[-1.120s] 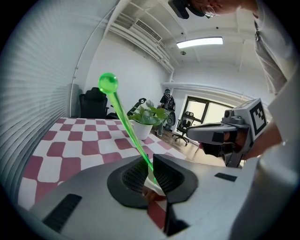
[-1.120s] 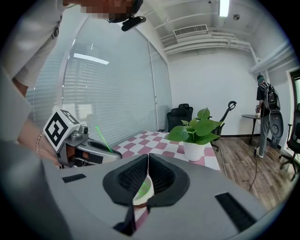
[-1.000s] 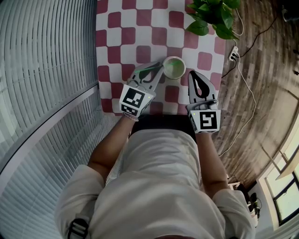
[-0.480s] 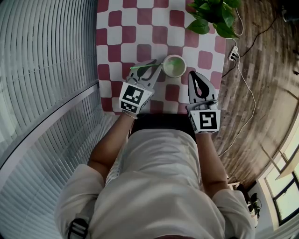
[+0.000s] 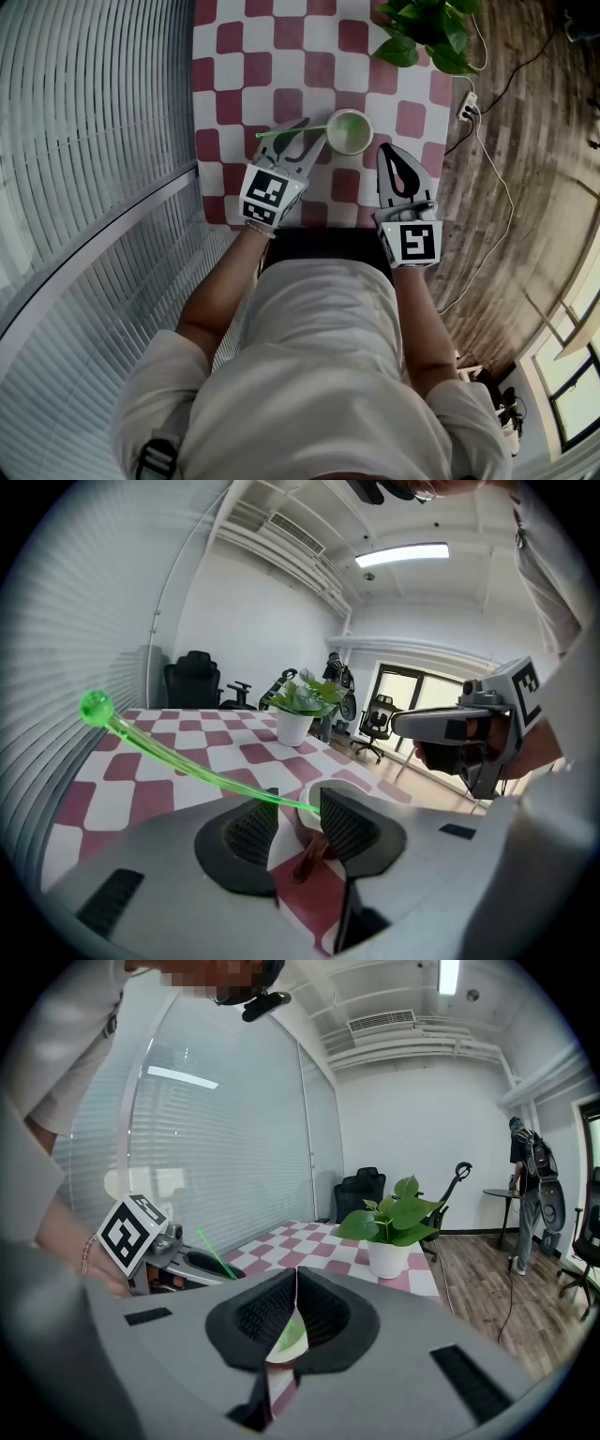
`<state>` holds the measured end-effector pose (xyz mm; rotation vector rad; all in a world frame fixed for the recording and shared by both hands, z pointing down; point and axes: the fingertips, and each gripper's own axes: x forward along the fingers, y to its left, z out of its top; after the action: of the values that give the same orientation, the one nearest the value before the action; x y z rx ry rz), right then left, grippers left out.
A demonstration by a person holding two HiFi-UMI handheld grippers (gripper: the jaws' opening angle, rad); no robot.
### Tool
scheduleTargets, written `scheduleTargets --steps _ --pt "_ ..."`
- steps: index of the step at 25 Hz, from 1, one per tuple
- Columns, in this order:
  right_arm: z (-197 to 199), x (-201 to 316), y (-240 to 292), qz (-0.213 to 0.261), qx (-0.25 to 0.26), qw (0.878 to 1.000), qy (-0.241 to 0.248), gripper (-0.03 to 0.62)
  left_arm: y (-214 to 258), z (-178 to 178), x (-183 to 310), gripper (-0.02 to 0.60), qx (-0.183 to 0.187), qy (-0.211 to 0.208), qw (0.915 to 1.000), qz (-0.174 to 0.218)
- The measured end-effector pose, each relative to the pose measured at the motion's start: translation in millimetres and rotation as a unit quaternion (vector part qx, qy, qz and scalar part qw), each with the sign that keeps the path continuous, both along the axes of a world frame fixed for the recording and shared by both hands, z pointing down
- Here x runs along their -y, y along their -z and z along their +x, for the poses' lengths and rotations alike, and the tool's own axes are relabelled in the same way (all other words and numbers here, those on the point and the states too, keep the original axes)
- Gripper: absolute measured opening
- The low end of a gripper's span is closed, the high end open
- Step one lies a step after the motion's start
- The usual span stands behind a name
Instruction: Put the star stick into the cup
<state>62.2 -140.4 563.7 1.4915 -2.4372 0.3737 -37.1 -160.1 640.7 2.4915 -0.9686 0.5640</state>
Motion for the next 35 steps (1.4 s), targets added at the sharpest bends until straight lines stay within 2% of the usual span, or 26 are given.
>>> scheduleTargets --steps 18,28,35 --pt "5 -4 -11 -0.010 -0.013 1.000 0.009 0.034 -25 -2 -9 0.210 0.017 -0.007 0.9996 -0.019" --pt "4 0 -1 -0.002 -0.010 1.000 0.010 0.034 -28 -6 -22 0.212 0.020 -0.004 0.9996 -0.020" --pt "5 -2 4 0.008 -0.013 1.000 0.015 0.034 -20 -11 -38 0.212 0.010 0.017 0.9997 -0.016"
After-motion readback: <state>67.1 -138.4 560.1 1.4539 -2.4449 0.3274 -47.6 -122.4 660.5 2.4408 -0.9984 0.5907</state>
